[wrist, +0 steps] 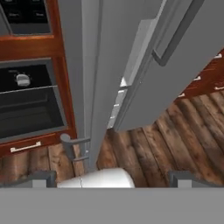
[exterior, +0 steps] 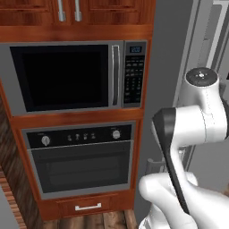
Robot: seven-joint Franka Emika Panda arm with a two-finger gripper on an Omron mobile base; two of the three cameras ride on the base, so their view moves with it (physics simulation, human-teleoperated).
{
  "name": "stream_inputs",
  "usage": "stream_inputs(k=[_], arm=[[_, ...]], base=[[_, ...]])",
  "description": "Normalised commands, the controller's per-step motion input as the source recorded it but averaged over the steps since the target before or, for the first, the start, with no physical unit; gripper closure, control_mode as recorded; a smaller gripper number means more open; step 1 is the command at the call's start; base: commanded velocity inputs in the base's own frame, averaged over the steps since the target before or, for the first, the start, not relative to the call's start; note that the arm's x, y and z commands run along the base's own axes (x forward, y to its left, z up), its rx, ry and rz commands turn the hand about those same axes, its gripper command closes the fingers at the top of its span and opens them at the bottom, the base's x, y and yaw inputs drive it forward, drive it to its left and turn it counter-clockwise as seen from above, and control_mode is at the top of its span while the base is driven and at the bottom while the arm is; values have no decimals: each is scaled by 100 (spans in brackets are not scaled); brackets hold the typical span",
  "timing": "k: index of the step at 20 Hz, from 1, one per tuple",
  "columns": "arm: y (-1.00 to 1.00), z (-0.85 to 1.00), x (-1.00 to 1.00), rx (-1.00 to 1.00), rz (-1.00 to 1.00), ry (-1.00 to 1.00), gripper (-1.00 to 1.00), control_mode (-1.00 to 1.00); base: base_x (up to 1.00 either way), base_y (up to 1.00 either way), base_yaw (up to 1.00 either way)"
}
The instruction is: Take the bottled waters from the counter and place them in the freezer to freeze. Close the freezer door after placing the bottles.
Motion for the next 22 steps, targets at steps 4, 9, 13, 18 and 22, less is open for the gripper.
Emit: stream_inputs(k=[4,9,13,18,22], arm=[[5,0,8,-27,-16,1,-100,-100],[-2,-12,52,-22,-19,-3,-100,-100],[-2,-16,60,-18,-19,-9,-100,-100],[-5,0,37,-12,-21,11,-100,-100],[-12,0,60,-7,-13,0,-100,-100]], base=[[0,0,0],[0,0,0],[0,0,0],[0,0,0],[0,0,0]])
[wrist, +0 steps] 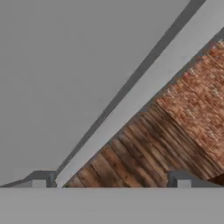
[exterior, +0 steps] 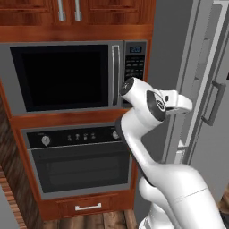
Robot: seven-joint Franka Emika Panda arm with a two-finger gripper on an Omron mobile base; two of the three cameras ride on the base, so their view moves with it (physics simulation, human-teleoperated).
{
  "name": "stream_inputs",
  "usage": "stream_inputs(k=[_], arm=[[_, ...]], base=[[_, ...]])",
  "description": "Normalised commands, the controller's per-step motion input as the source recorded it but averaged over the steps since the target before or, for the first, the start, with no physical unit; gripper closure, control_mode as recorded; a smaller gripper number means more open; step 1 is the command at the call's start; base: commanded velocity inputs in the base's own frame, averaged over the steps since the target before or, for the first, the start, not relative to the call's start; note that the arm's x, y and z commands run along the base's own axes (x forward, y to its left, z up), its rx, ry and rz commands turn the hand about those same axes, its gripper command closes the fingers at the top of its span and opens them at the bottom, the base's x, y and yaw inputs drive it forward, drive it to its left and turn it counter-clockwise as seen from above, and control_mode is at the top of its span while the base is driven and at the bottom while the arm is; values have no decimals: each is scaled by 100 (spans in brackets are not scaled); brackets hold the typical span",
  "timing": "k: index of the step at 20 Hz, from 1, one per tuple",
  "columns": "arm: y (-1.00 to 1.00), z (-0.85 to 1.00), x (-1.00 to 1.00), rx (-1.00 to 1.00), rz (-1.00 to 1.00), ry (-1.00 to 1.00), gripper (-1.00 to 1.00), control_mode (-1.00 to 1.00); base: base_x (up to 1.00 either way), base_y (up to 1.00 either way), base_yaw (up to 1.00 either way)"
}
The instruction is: Take the bottled waters from the counter and place them in the freezer to freeze. Close the freezer door after placing the bottles.
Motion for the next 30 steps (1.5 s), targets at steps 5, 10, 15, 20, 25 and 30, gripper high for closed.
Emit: stream_inputs(k=[5,10,15,20,25,30], arm=[[-1,0,44,-9,-8,-1,-100,-100],[0,0,42,-3,0,-2,-100,-100],[-2,0,28,0,0,0,-100,-100],[-45,2,4,0,3,-2,-100,-100],[-74,6,0,6,11,-6,-100,-100],[-66,3,21,25,6,1,-100,-100]], base=[[0,0,0],[0,0,0],[0,0,0],[0,0,0],[0,0,0],[0,0,0]])
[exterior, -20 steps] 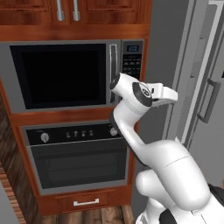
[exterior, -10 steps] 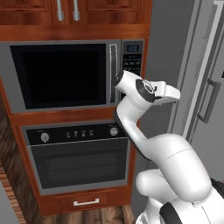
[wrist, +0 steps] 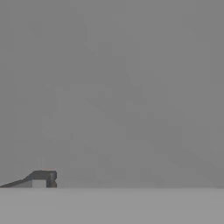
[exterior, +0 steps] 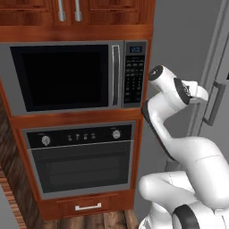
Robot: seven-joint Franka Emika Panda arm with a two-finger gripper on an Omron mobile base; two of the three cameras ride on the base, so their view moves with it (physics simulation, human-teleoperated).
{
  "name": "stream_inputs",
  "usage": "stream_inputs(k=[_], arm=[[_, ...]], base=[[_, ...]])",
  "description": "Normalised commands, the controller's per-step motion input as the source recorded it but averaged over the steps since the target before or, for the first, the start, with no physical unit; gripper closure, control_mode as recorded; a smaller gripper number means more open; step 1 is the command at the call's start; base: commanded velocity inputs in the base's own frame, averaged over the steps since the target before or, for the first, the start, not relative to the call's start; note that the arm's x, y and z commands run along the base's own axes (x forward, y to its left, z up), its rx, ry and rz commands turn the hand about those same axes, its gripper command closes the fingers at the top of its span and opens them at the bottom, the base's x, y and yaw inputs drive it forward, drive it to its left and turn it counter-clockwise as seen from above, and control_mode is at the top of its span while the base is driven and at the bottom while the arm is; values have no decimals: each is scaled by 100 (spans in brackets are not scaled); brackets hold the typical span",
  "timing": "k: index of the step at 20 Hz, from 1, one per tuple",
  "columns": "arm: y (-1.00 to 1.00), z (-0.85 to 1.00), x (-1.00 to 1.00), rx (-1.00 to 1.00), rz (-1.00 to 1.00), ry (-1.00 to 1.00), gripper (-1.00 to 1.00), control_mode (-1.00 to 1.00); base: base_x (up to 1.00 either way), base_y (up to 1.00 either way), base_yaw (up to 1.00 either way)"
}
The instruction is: Take the bottled waters from the counter and place them in the freezer to freeze. Close the freezer door after placing the bottles.
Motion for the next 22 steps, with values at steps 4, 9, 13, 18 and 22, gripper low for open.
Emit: stream_inputs(k=[4,9,13,18,22], arm=[[-71,0,58,12,0,-1,-100,-100],[-59,0,45,5,0,-17,-100,-100],[-21,0,43,1,5,-22,-100,-100],[-35,0,81,11,24,-1,-100,-100],[-46,0,59,17,28,-1,-100,-100]], base=[[0,0,0],[0,0,0],[0,0,0],[0,0,0],[0,0,0]])
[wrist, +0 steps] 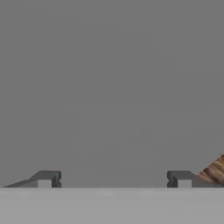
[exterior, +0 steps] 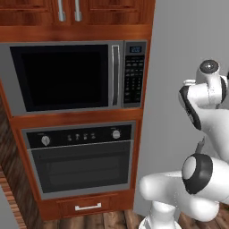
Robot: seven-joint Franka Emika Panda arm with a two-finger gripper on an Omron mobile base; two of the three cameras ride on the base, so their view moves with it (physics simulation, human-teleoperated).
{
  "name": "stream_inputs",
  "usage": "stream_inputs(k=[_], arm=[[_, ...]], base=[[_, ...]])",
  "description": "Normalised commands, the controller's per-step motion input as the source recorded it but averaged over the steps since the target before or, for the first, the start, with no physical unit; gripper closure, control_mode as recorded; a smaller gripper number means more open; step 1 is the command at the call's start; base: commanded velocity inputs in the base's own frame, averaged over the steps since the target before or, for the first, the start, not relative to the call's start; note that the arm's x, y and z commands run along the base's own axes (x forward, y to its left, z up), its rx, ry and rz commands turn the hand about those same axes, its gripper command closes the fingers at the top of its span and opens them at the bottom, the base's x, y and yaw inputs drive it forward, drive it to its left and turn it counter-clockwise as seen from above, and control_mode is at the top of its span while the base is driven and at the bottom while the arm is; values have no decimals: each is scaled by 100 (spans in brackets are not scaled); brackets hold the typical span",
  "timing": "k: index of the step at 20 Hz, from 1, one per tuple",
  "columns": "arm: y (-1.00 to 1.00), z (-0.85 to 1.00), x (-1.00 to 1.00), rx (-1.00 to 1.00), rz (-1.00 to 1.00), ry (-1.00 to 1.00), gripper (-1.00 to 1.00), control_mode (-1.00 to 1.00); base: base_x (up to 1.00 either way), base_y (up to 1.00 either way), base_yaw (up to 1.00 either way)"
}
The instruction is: Take the bottled waters from the counter and place them in the freezer to freeze. Close the freezer door after placing the bottles.
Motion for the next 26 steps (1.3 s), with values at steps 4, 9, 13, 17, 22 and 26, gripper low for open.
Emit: stream_inputs(k=[4,9,13,17,22,26], arm=[[-35,0,48,11,22,-10,-100,-100],[-28,0,27,10,21,-21,-100,-100],[-15,0,21,5,17,-19,-100,-100],[-2,0,24,0,4,-4,-100,-100],[0,0,27,0,0,-1,-100,-100],[0,0,48,0,0,0,-100,-100]], base=[[0,0,0],[0,0,0],[0,0,0],[0,0,0],[0,0,0],[0,0,0]])
